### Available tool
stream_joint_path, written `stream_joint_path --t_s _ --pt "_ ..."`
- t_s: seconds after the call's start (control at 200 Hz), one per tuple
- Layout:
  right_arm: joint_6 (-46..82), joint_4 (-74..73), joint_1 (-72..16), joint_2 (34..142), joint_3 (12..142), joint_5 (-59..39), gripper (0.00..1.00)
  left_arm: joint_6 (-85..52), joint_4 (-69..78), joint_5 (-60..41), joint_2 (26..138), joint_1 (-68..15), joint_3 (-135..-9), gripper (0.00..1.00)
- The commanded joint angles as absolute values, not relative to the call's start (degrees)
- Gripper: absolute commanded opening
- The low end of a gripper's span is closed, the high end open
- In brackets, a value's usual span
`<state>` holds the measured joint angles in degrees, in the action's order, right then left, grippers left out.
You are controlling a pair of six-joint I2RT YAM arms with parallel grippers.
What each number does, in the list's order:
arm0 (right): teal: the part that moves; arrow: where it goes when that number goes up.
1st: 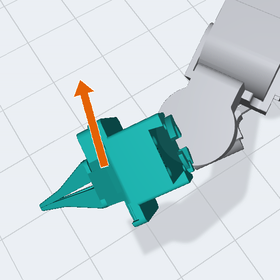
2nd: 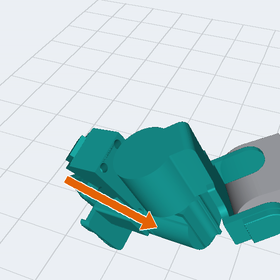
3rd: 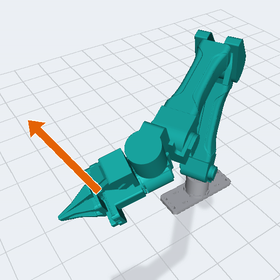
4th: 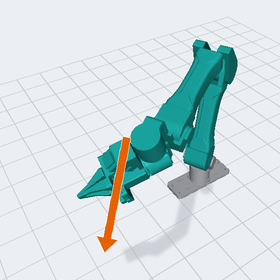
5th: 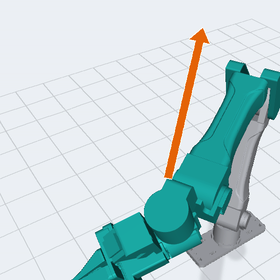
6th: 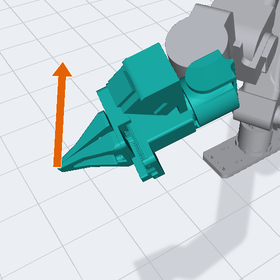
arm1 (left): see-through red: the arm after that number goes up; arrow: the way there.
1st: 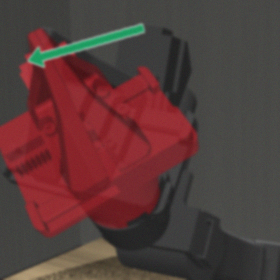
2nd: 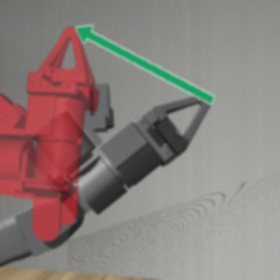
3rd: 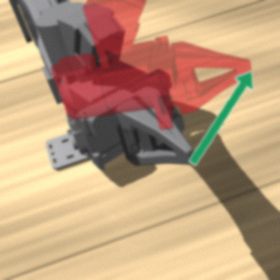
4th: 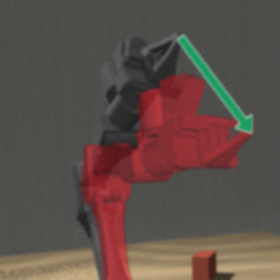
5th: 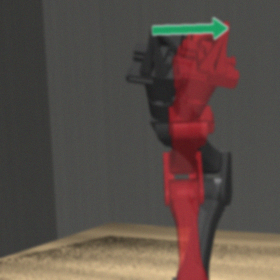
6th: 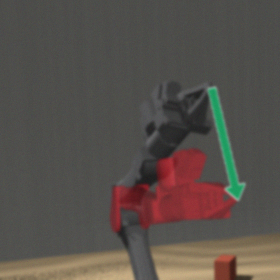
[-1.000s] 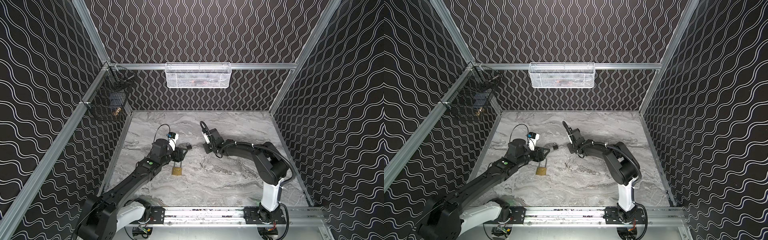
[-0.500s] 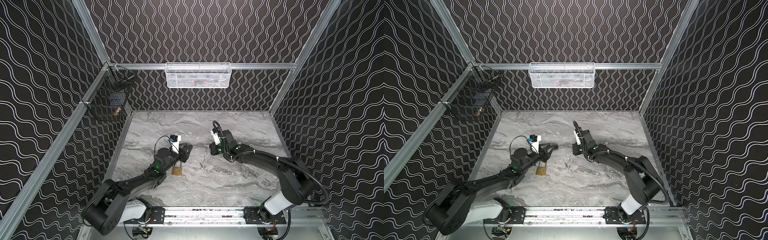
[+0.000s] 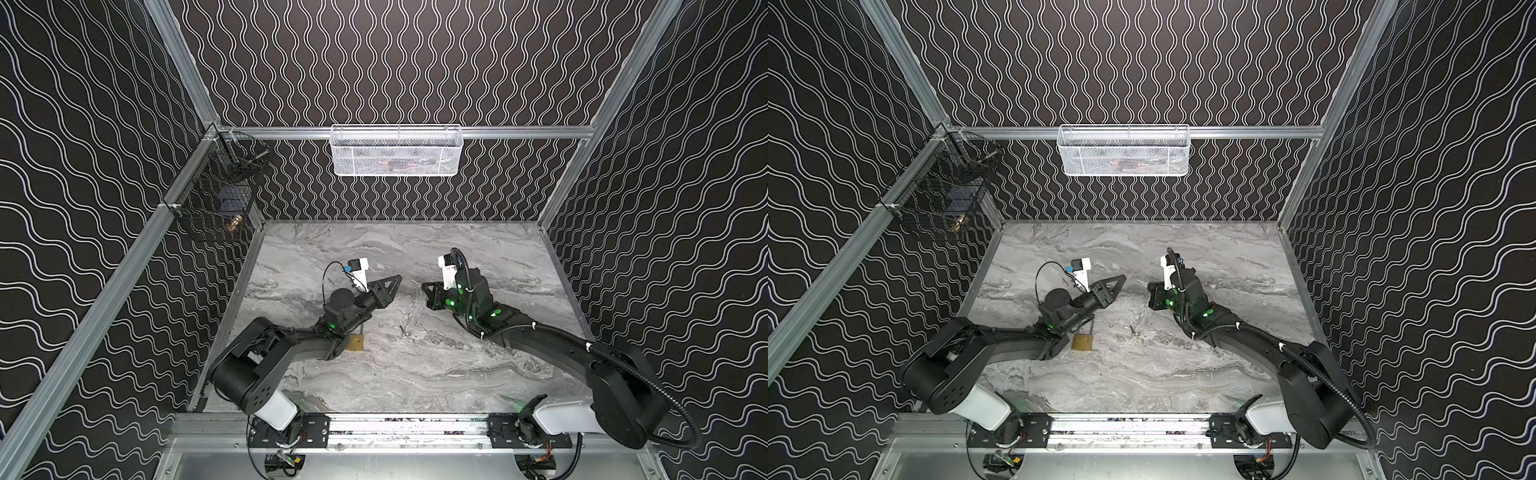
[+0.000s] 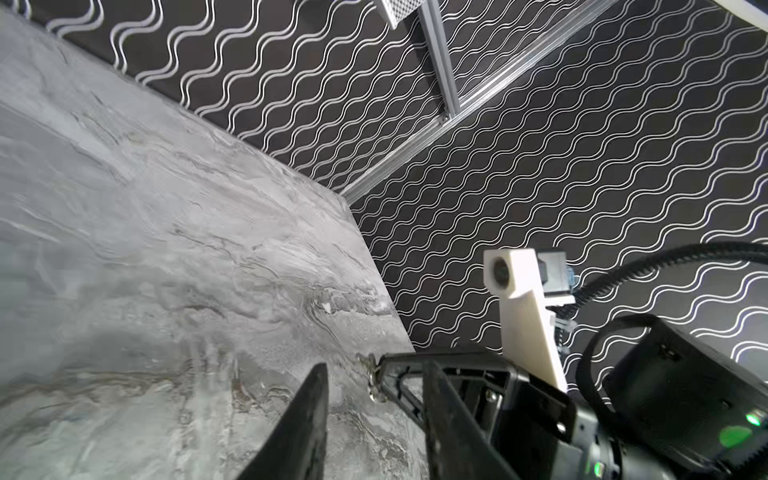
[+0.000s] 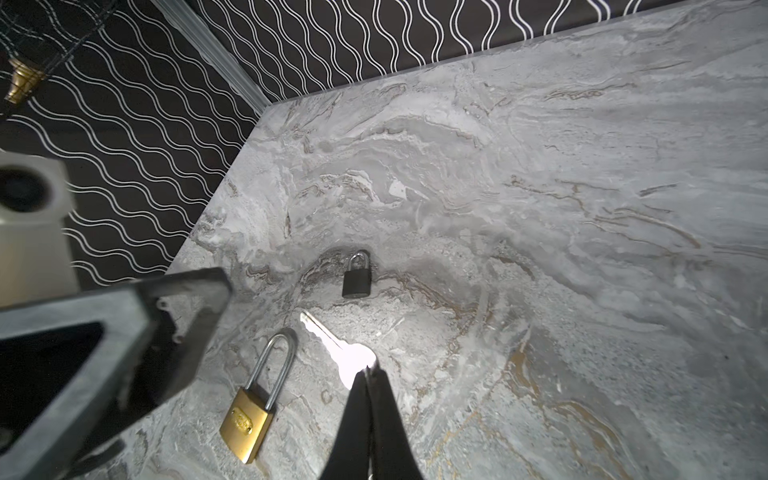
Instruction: Unlock with the key
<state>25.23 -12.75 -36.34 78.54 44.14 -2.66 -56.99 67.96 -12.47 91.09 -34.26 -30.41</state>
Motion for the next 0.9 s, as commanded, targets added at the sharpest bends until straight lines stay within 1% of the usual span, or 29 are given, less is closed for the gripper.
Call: stream_joint_path --t_s 0.0,0.19,0.576,0.896 --pt "27.2 -16.5 -36.6 77.9 43.8 -2.9 0.00 -57.5 68.9 -12.7 92.7 -35.5 -32.3 0.36" --pt "27.4 -16.3 -36.7 77.0 44.0 -3.3 0.00 -57.8 71.4 -11.8 95.7 -37.1 -33.3 0.33" --pt "27.5 -16.3 -36.8 77.6 44.6 -4.4 0.00 -58.2 75.0 -11.2 97.7 -38.0 -33.9 0.32" --pt "27.7 -16.5 -37.1 77.6 44.5 -4.7 0.00 -58.0 74.7 -11.6 98.3 -38.1 -35.1 0.23"
